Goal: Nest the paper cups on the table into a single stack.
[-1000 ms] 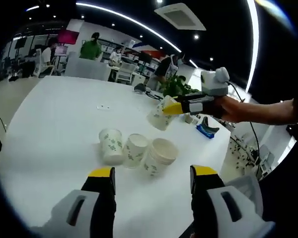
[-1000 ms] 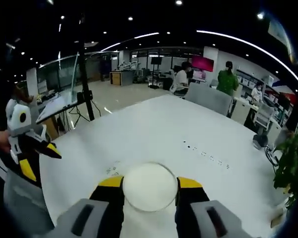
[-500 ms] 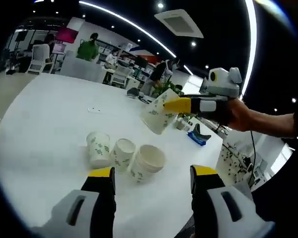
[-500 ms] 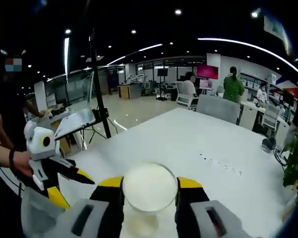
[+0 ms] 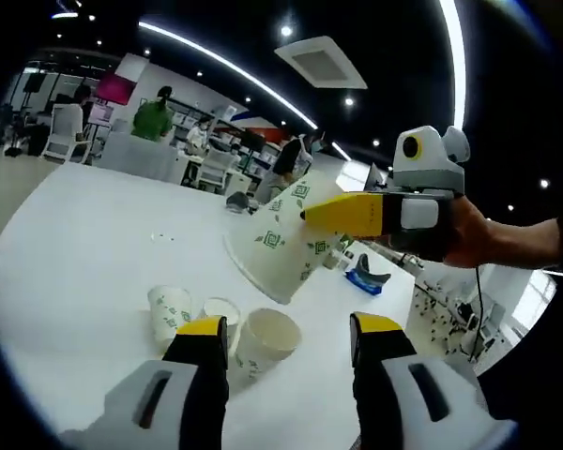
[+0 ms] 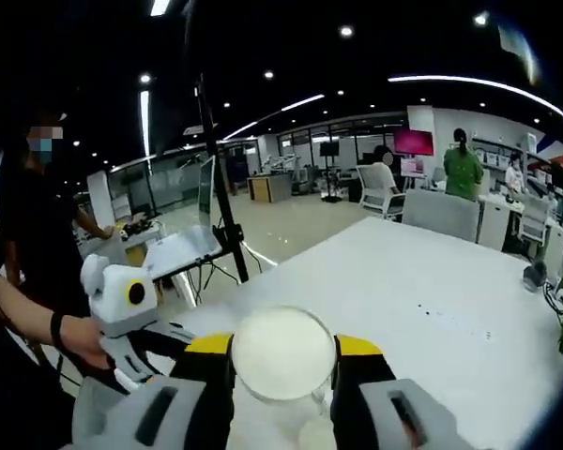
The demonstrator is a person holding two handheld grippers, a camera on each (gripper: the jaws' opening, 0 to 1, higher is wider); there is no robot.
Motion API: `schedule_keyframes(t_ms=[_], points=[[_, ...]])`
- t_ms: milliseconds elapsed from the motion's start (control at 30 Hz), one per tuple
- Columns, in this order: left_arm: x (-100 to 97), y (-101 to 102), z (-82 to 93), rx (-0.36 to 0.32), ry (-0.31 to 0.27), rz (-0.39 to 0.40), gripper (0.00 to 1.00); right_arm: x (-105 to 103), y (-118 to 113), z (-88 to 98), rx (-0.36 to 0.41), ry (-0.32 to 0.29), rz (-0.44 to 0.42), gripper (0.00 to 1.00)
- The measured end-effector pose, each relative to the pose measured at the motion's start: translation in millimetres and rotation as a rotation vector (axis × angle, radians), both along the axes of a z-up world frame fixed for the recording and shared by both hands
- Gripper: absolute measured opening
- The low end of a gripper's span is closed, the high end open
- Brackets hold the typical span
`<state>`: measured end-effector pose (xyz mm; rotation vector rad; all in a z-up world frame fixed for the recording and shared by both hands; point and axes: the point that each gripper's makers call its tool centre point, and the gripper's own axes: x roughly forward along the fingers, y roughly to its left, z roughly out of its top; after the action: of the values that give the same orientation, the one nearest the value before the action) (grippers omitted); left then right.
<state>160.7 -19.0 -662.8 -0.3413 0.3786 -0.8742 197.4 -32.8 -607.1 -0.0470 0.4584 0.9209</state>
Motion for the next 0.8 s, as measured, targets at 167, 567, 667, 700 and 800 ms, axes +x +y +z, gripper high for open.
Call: schedule_keyframes(t_ms=[167, 567, 667, 700, 800], points=[[4.4, -1, 16.8, -0.033, -0.081, 0.006, 0.39, -13, 14, 11.6, 0.072, 0.024, 0.034, 0.38], [-6.3, 1, 28.5, -0.038, -0.178, -0.052, 0.22, -23, 31, 11.9, 0.086, 0.066, 0.1, 0.38], [-5.9, 1, 26.4, -0.02, -0.179, -0.054, 0.16, -23, 33, 11.0, 0.086, 0.076, 0.109, 0.38], [-6.1, 3, 24.6, -0.017, -0.174, -0.054, 0.14, -22, 34, 7.1, 0.075, 0.086, 0.117, 0.39], [-10.8, 7, 21.2, 0.007, -0.175, -0.068, 0.08, -25, 35, 2.8, 0.068, 0.1, 0.128, 0.4]])
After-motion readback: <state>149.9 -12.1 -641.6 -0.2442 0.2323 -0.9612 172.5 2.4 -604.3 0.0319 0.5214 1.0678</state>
